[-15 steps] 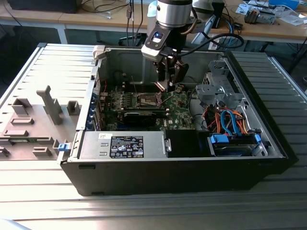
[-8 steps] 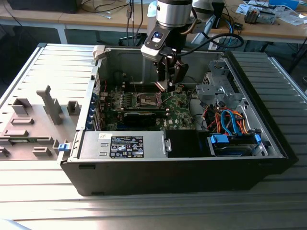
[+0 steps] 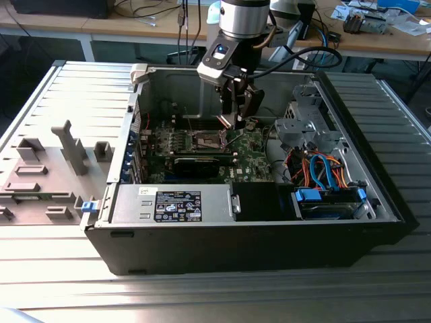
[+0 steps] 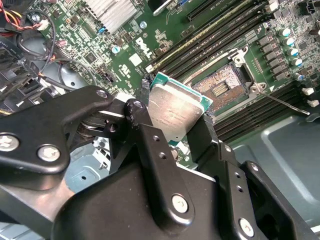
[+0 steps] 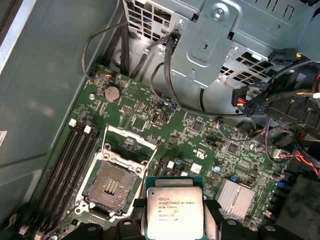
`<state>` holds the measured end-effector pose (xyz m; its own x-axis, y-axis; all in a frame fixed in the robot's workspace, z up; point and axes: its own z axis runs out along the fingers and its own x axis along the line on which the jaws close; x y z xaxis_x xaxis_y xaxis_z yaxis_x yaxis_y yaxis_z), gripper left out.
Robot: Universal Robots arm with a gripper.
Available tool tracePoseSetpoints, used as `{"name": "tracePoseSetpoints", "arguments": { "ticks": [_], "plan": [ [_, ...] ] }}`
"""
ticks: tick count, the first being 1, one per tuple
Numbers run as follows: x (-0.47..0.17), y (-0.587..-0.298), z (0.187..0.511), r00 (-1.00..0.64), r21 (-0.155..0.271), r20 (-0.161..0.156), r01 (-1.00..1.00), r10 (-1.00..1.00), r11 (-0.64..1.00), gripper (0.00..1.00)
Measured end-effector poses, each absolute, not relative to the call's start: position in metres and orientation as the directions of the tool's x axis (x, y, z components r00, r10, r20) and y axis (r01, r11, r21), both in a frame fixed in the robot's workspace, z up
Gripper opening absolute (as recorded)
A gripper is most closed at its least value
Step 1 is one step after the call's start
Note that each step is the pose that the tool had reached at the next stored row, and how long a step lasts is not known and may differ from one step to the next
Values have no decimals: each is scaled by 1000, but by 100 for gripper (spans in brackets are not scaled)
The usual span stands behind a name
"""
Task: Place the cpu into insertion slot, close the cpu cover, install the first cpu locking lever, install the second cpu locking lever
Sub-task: 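Place the cpu into insertion slot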
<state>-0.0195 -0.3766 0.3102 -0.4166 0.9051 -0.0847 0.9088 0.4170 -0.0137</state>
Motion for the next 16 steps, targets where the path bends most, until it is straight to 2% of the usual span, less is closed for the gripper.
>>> {"name": "tracePoseSetpoints", "arguments": {
  "ticks": [16],
  "plan": [
    [-20,-377,310,-394,-16,-91,919,915,394,54]
  ]
}}
